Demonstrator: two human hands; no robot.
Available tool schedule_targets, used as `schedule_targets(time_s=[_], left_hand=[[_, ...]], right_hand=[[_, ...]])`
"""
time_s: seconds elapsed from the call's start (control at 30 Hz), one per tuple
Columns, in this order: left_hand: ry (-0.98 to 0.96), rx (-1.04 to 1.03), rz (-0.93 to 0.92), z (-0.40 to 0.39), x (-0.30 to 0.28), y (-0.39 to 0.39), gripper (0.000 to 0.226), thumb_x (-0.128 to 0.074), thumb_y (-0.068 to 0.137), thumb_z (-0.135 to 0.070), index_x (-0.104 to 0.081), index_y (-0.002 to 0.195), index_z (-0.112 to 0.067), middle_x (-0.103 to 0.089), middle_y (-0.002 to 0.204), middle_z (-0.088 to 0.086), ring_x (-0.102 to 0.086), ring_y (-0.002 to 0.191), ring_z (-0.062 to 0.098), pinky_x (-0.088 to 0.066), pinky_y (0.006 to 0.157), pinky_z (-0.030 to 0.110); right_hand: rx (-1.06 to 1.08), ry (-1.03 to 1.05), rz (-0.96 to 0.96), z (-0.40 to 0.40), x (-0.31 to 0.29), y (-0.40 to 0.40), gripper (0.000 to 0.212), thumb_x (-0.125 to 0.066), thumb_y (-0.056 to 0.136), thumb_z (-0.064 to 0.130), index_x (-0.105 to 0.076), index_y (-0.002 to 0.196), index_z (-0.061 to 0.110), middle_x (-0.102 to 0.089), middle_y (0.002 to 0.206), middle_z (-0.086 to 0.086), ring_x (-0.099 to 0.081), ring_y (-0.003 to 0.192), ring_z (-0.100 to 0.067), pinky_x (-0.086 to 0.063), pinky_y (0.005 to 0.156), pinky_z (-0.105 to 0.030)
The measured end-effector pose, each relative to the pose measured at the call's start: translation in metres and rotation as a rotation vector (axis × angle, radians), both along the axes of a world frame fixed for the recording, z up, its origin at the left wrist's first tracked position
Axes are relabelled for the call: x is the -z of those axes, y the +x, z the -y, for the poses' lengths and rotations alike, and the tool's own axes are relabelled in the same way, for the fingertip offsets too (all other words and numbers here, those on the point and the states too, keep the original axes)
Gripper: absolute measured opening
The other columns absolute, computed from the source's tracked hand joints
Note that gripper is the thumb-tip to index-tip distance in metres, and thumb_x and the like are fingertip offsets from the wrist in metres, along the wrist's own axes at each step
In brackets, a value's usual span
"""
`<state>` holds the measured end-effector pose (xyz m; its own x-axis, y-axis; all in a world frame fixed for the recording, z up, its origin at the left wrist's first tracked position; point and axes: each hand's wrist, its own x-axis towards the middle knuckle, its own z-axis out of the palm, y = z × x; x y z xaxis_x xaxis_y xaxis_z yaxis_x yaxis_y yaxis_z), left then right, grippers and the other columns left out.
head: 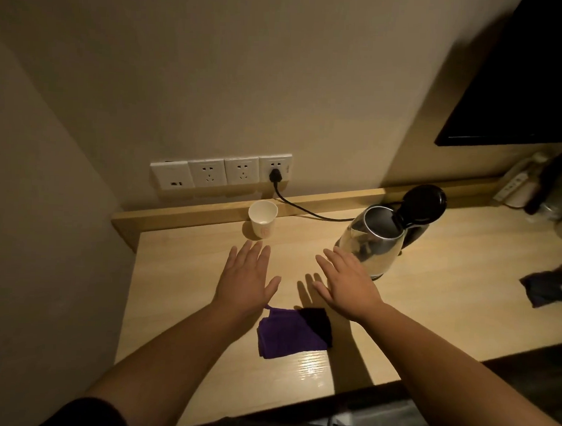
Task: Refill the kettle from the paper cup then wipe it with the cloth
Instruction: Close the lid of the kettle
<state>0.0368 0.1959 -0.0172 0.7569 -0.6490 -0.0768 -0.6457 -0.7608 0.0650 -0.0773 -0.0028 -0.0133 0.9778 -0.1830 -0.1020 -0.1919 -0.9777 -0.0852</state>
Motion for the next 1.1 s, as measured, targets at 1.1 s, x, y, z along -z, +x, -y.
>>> schedule_targets(time_s=[1.1], left_hand=[[-0.075,-0.023,0.006,0.209,-0.005,-0.048,0.067,-0.031,0.099,-0.053,-0.006,0.154,-0.022,-0.005,0.163,0.000,0.001,0.148,0.020,-0.002,0.119,0.041]], right_hand=[[0.467,0.896,0.509,0.217,-0.052,-0.032,0.048,-0.029,0.106,0.041,-0.049,0.143,0.017,-0.056,0.139,-0.004,-0.047,0.130,-0.019,-0.038,0.108,-0.034]])
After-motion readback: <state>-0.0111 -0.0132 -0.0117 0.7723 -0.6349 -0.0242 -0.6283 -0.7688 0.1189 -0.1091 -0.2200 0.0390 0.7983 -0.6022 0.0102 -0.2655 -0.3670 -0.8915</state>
